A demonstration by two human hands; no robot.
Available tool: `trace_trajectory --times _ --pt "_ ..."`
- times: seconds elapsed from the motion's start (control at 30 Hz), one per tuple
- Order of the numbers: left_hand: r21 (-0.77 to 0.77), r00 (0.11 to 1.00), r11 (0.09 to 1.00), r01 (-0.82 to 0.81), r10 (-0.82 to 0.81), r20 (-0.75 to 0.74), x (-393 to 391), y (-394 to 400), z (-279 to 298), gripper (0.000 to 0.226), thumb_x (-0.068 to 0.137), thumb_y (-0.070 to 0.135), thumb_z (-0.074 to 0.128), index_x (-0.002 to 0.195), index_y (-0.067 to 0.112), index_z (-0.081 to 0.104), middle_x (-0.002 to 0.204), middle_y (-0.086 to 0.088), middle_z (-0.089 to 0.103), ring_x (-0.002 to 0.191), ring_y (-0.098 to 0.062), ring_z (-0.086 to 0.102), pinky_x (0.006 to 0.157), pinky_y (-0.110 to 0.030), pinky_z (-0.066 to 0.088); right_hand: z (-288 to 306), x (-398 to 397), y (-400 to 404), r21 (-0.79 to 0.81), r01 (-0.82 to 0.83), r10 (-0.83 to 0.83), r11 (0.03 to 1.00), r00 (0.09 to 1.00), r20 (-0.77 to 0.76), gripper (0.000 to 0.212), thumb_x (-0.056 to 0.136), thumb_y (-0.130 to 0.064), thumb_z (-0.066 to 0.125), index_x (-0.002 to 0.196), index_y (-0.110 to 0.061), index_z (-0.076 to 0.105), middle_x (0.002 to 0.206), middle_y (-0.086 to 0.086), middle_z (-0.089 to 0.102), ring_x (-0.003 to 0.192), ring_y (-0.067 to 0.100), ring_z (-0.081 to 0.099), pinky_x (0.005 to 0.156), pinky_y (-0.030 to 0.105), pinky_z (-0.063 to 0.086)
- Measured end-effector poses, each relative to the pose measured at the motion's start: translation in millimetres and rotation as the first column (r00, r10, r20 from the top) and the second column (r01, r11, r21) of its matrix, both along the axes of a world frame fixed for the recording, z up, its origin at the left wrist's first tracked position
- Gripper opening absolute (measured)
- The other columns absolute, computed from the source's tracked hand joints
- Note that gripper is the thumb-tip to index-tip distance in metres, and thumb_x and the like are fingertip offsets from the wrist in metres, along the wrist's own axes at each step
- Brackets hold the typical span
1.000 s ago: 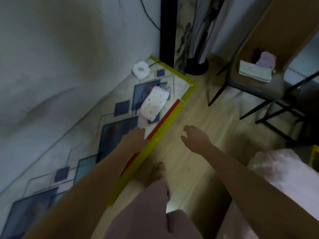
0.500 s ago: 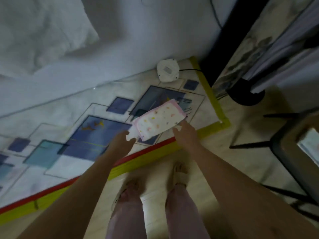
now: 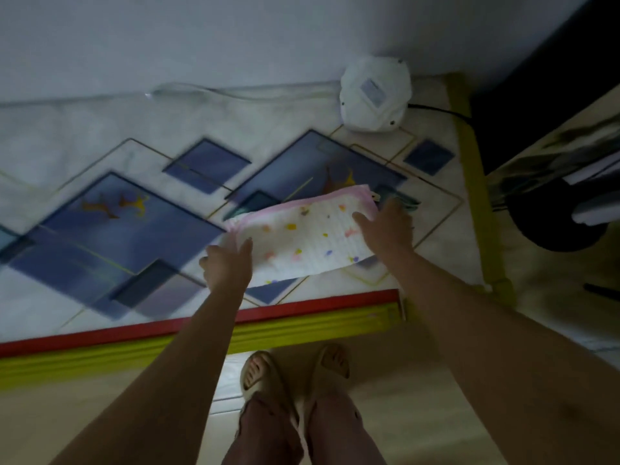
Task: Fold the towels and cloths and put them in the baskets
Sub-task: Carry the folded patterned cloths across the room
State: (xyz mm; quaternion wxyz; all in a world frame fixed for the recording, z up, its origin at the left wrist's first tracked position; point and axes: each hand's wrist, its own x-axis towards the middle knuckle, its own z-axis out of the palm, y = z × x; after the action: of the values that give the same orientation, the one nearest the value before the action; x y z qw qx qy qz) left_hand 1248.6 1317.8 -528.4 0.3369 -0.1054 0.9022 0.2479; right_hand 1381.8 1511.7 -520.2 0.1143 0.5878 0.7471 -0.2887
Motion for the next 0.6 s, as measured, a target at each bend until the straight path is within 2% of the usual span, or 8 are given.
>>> trace_trajectory --times 0.1,0.2,0.27,0.33,0.43,0.5,0.6 --pt "0.059 0.990 0.990 -0.130 0.133 -0.052 4.1 3.6 -10.1 0.063 0.088 0.038 0.064 0.130 -0.002 0.041 0.128 -0.022 0.053 0.115 -0.038 0.053 0.093 -0.041 0.045 -15.5 -5.7 9.4 -0.011 0.023 -0.023 1.000 1.000 -0.001 0.088 0.090 -0.047 0.059 0.149 -0.001 0.013 0.154 0.019 0.024 0.140 0.034 0.026 0.109 0.043 0.029" --pt "0.138 0.984 0.975 -0.173 0.178 -0.022 5.2 9.1 -15.2 0.050 0.087 0.035 0.065 0.121 0.001 0.052 0.115 -0.018 0.061 0.108 -0.035 0.058 0.081 -0.037 0.045 -23.3 -14.3 6.1 -0.041 0.030 -0.032 0.999 0.999 -0.036 0.071 0.090 -0.036 0.063 0.140 0.002 0.032 0.139 0.020 0.045 0.126 0.035 0.046 0.092 0.037 0.041" --pt "0.174 0.986 0.971 -0.166 0.162 0.037 3.4 8.9 -13.8 0.047 0.088 0.038 0.063 0.113 -0.002 0.060 0.103 -0.017 0.064 0.099 -0.034 0.060 0.077 -0.037 0.045 -22.1 -18.0 -1.3 -0.063 0.023 -0.026 0.998 0.999 -0.046 0.053 0.090 -0.030 0.063 0.128 0.003 0.047 0.125 0.021 0.056 0.113 0.035 0.055 0.077 0.033 0.041" --pt "0.244 0.984 0.953 -0.179 0.167 0.069 2.0 5.1 -2.3 0.040 0.091 0.035 0.060 0.108 -0.001 0.063 0.093 -0.013 0.062 0.088 -0.028 0.059 0.071 -0.035 0.044 -15.3 -18.1 -11.7 -0.097 0.038 -0.048 0.995 0.993 -0.104 0.046 0.089 -0.024 0.064 0.124 0.003 0.051 0.121 0.021 0.057 0.109 0.035 0.057 0.077 0.033 0.042" --pt "0.336 0.979 0.921 -0.195 0.204 0.009 -1.5 -15.6 40.0 0.026 0.092 0.028 0.059 0.106 0.006 0.063 0.090 -0.009 0.062 0.083 -0.024 0.058 0.068 -0.030 0.042 15.3 -21.4 -34.0 -0.206 0.094 -0.135 0.974 0.972 -0.194 0.049 0.085 -0.016 0.065 0.126 0.004 0.047 0.122 0.022 0.054 0.110 0.036 0.055 0.083 0.040 0.046" --pt "0.368 0.968 0.906 -0.208 0.245 -0.055 -5.7 -42.3 78.5 0.023 0.091 0.024 0.060 0.104 0.005 0.062 0.091 -0.008 0.062 0.084 -0.023 0.058 0.068 -0.028 0.039 50.8 -29.1 -55.1 -0.276 0.090 -0.157 0.957 0.961 -0.230 0.051 0.084 -0.015 0.067 0.126 0.002 0.044 0.123 0.021 0.053 0.108 0.035 0.055 0.081 0.040 0.047" --pt "0.384 0.935 0.886 -0.260 0.330 -0.129 -10.7 -94.4 144.5 0.021 0.090 0.022 0.063 0.098 0.004 0.060 0.088 -0.009 0.061 0.081 -0.020 0.055 0.066 -0.028 0.038 114.4 -44.2 -93.0 -0.288 -0.032 -0.056 0.957 0.955 -0.290 0.053 0.086 -0.015 0.067 0.130 0.003 0.043 0.125 0.021 0.052 0.113 0.036 0.053 0.081 0.038 0.045"
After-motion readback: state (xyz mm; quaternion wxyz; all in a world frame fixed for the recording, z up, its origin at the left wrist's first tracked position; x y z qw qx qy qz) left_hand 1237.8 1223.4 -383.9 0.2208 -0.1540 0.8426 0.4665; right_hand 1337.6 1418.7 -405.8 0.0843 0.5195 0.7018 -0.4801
